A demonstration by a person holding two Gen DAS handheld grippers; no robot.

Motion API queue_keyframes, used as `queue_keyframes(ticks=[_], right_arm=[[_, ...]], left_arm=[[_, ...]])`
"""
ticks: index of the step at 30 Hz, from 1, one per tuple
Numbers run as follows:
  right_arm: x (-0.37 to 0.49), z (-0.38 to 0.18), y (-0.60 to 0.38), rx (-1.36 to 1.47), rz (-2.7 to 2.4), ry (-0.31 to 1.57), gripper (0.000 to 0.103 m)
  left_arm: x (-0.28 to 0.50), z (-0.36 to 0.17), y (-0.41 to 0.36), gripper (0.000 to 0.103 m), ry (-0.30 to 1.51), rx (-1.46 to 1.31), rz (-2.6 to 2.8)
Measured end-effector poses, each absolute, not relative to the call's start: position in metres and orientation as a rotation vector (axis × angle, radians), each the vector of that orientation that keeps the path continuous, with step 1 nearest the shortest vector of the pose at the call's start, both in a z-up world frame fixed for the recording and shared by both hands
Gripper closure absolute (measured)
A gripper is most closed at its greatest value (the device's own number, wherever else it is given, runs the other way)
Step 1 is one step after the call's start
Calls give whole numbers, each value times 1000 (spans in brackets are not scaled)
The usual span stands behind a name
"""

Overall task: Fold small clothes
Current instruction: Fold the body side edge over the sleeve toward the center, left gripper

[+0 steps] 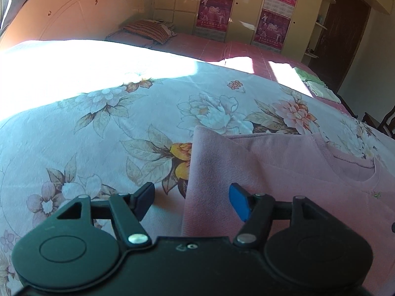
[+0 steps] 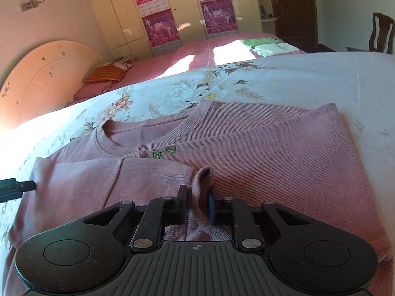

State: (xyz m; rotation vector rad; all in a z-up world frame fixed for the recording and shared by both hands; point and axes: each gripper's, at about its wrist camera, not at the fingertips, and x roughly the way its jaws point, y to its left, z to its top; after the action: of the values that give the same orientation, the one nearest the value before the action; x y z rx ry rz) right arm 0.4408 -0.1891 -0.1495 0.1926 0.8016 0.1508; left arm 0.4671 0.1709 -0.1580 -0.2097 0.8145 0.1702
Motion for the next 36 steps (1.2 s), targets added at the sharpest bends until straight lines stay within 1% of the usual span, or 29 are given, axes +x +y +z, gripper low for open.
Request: queue_keyframes(ticks=[1,4,7,11,13,14,15,18,22,25,27,29,33,36], right_arm=[[439,-149,-187,172,142,787,92],[428,-146,-184,96,74,715,93],[431,-162,-182,49,55,755,93],[432,-155,-183,50,65,746,91],[427,-146,-189,78,41,707,67],[423,-138,-190,87,38,680,65],[420,-135,-191,91,41,671,65],[412,-125,-187,90,91,663,65],[403,-127,-172,73,185,710,65],[395,-138,-160,37,201,742,65],[395,-152,-155,-18,188,805,65],[393,-158,-156,-42,181,810,65],[384,-142,-162,27,196,804,65],[371,-135,-158,29,223,797,65]], left_arm=[[470,-159,172,38,814,-212,174],[478,-161,173,37,809,-205,186],[486,-167,173,34,818,-170,214],[486,-166,177,34,805,-178,238],[480,-163,182,34,799,-200,263],[477,-161,183,36,800,-211,262],[471,-158,183,38,800,-216,255],[446,-147,176,38,777,-203,212],[409,-136,161,38,775,-211,139],[387,-139,147,37,789,-209,110],[380,-147,140,37,820,-189,99],[377,-158,140,39,865,-211,105],[363,-147,144,39,842,-271,114],[352,-133,131,37,811,-230,92]])
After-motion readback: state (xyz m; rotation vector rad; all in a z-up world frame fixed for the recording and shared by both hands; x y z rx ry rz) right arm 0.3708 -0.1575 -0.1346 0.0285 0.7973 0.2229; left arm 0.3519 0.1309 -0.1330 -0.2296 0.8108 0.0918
